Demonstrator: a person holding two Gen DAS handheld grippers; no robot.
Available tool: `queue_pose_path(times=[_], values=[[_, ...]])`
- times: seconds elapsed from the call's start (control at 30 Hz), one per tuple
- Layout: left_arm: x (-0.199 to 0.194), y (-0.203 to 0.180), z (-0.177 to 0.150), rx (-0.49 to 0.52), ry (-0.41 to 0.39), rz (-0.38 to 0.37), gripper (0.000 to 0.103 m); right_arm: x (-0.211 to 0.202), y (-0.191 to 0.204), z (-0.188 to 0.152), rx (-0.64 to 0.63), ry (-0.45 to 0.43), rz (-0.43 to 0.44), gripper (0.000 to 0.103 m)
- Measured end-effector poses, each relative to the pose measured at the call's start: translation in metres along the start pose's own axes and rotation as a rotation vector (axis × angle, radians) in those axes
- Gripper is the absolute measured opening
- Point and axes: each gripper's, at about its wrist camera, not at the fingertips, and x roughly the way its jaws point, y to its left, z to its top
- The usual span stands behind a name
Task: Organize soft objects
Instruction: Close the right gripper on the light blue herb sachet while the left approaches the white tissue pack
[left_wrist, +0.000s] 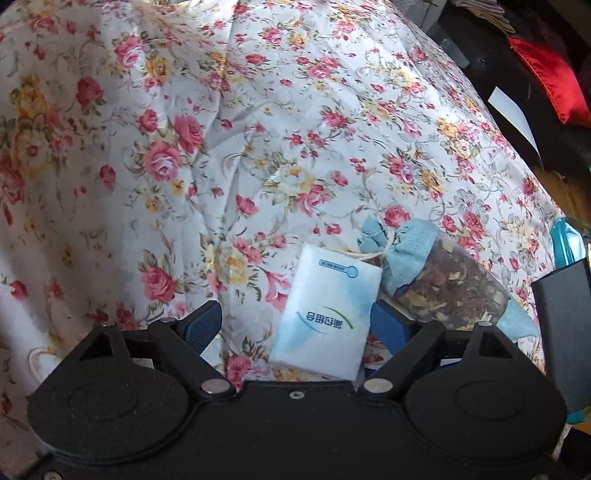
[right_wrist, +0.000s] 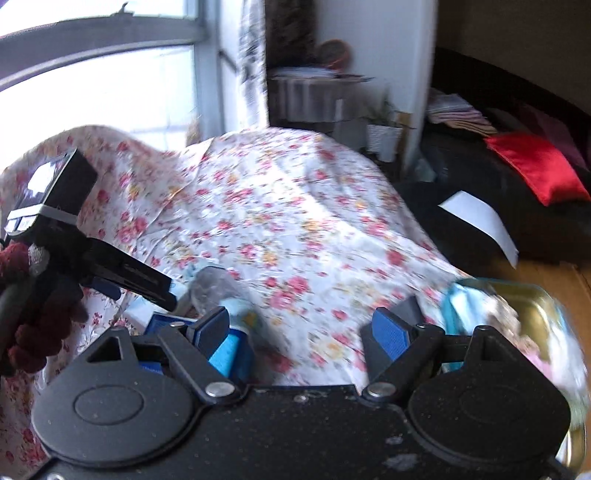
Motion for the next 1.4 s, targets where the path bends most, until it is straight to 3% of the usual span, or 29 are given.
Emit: queue_pose_path(times=[0.33, 0.67, 0.9, 1.1, 1.2, 1.3, 1.4], values=[[0.004, -0.001, 0.004, 0.015, 0.013, 0.009, 0.087, 0.052, 0.035, 0.032, -0.172, 0.095, 0.026, 0.084], [0.004, 0.021, 0.008, -0.11, 0.043, 0.052, 0.087, 0.088, 0.052, 0.041, -0.331, 0.201, 0.069, 0.084], [0.005, 0.029, 0.01, -0.153, 0.067, 0.03, 0.087, 0.121, 0.065, 0.04, -0.384, 0.279, 0.1, 0.084], [0.003, 0.034, 0.011, -0.186, 0.065, 0.013, 0.085, 0.142, 0.064, 0.038, -0.353, 0.316, 0.131, 0.083], [0.001, 0.033, 0.012, -0.185, 0.049, 0.013, 0.085, 0.148, 0.059, 0.041, -0.311, 0.334, 0.153, 0.072], [-0.001, 0.031, 0.012, -0.177, 0.032, 0.011, 0.085, 0.153, 0.057, 0.038, -0.28, 0.366, 0.214, 0.045], [-0.004, 0.028, 0.013, -0.165, 0.009, 0.0, 0.086, 0.151, 0.059, 0.036, -0.276, 0.35, 0.214, 0.042]])
